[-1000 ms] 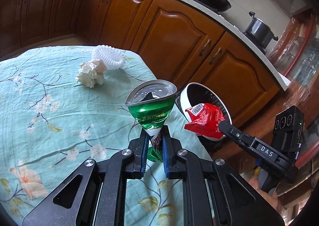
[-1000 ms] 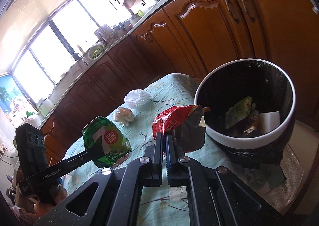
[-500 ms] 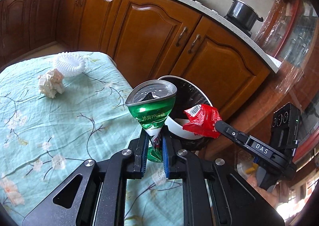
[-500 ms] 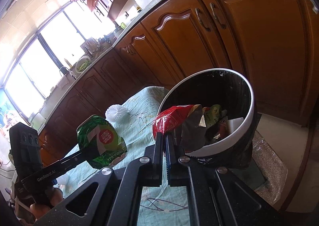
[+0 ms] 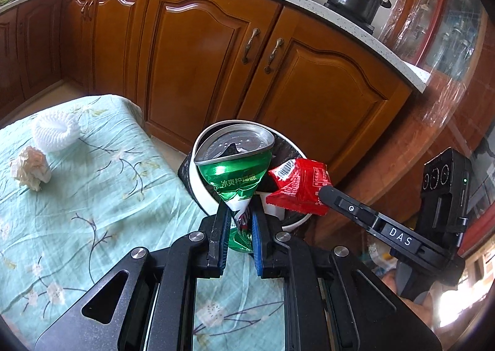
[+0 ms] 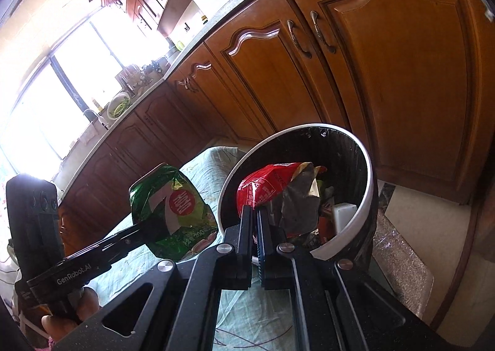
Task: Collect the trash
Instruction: 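Carry the green can into the bin with the left tool while the right tool carries the red wrapper there, then open both tools over the bin and withdraw toward the table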
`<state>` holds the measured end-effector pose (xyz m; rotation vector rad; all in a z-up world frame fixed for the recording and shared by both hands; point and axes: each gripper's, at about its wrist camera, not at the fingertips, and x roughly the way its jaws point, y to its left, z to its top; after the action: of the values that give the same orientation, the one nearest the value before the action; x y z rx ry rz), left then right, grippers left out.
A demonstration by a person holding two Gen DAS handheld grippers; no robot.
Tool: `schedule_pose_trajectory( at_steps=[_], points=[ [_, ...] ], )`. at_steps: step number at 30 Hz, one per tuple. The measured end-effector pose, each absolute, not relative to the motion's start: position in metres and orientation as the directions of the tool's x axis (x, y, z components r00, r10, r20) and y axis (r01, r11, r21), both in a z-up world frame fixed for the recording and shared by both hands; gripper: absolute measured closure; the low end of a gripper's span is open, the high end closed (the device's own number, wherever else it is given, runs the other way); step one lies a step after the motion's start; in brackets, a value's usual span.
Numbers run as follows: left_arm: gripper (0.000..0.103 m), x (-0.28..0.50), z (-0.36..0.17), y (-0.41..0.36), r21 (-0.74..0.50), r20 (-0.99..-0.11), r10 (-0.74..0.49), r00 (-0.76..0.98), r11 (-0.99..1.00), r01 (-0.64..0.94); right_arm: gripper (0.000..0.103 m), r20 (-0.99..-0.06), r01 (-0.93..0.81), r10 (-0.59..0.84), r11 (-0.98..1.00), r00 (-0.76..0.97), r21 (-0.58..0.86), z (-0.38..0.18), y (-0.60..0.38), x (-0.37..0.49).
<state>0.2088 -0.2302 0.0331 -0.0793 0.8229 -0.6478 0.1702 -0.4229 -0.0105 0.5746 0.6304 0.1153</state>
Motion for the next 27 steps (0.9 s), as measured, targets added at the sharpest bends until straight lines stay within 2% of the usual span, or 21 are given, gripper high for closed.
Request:
schedule_pose_trajectory(
  at_steps=[19, 27],
  points=[
    [0.092, 0.245, 0.010, -0.279, -0.259, -0.718, -0.530, 0.452, 0.805, 0.533, 0.100, -0.584, 0.102, 0.269, 0.846, 0.766, 0.524, -0.028, -0.441, 0.203],
    [0.091, 0.261, -0.002, -0.293, -0.274, -0.748, -0.528, 0.403, 0.798, 0.536, 0.095, -0.606, 0.110, 0.268, 0.852, 0.749, 0.513, -0.035, -0.444, 0.212]
  ],
)
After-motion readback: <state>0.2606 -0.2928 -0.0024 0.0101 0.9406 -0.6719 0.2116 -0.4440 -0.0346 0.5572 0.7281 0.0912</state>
